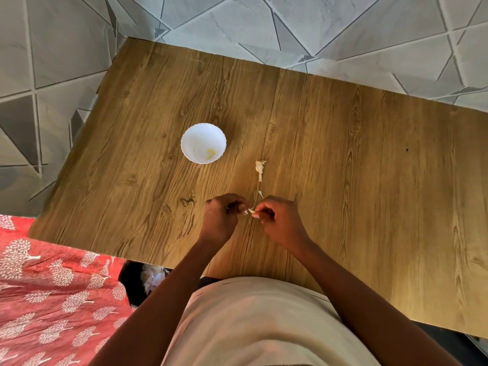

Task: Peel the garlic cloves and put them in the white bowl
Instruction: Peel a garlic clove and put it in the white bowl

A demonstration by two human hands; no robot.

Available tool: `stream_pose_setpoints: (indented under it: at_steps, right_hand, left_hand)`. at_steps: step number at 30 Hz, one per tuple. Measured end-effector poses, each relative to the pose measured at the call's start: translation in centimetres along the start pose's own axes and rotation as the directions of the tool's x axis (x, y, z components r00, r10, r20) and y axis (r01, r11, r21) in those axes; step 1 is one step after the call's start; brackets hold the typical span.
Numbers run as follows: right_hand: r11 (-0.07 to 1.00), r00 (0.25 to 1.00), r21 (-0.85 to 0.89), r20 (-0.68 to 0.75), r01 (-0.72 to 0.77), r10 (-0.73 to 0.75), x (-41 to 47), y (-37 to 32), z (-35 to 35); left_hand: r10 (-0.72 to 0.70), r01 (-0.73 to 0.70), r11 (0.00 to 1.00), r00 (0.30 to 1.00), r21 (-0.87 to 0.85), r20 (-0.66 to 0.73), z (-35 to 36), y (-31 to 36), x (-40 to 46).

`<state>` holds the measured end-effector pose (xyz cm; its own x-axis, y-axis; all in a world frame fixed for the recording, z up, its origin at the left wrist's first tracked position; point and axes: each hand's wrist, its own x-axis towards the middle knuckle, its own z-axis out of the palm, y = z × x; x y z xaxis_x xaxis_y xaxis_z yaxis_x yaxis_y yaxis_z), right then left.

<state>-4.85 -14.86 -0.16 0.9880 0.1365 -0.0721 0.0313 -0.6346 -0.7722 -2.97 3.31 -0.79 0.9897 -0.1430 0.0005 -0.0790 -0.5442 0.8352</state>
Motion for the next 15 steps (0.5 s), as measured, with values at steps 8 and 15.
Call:
stream_pose_setpoints:
  at_steps: [8,15]
  right_hand:
    - [0.967,0.976,-0.175,0.146,0.185,-0.16,4.6,-2.8,2.1]
    - [0.859,0.891,-0.337,0.378,0.386,-0.252,8.4,-6.3,6.3]
  left_hand:
    - [0.077,-0.038,0.975,0.982,0.217,-0.173,-0.8,-3.4,-4.4]
    - [0.032,0.009,0.98,0.979,0.199,-0.201,-0.3,-4.1,-8.4]
